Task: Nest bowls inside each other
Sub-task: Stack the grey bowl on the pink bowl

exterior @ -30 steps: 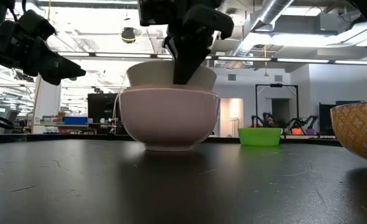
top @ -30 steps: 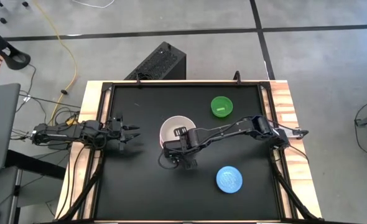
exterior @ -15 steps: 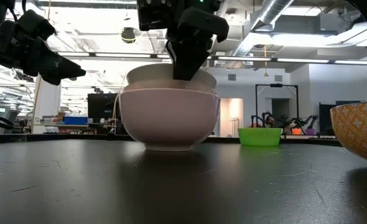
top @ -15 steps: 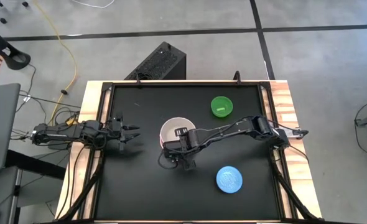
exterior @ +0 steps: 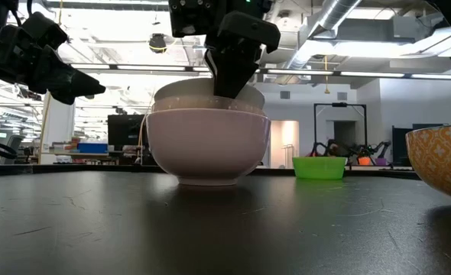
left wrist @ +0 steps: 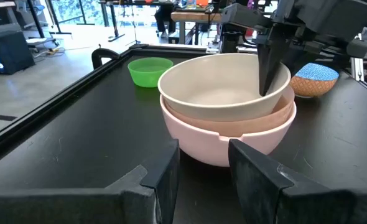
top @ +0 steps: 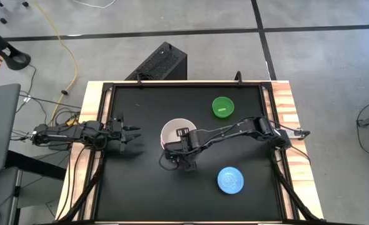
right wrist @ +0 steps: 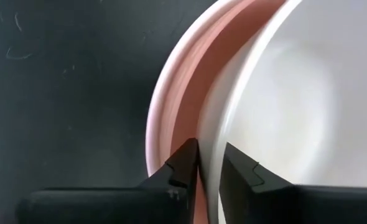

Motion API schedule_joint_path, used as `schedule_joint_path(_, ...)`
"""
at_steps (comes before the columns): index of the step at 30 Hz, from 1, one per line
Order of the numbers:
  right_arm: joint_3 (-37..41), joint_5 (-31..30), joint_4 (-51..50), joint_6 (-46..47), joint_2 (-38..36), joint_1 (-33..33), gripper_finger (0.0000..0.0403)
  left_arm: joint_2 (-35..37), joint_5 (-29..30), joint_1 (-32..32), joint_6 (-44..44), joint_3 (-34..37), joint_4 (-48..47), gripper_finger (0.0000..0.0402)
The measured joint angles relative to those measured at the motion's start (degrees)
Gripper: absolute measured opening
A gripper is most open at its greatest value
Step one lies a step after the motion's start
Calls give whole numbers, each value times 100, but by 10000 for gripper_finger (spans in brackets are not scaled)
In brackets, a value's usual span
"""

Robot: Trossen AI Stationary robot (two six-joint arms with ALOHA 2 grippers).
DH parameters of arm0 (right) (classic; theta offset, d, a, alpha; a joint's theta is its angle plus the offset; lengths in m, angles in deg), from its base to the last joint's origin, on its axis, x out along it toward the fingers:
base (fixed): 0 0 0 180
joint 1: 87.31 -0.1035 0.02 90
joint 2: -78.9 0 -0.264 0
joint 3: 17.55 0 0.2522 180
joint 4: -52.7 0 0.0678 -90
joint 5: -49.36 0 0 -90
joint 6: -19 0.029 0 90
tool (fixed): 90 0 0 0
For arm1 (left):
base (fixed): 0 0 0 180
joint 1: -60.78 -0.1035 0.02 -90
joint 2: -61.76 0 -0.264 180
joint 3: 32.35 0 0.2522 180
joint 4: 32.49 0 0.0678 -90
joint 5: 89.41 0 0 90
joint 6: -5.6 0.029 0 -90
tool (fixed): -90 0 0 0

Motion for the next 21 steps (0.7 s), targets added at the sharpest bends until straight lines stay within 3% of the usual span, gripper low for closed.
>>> schedule_joint_path(13,-477,-28,-595,49,-47,0,155,0,0,0,0,0,0,128)
schedule_joint_path(21,-862,13,-924,38,-52,0,170,0,0,0,0,0,0,128)
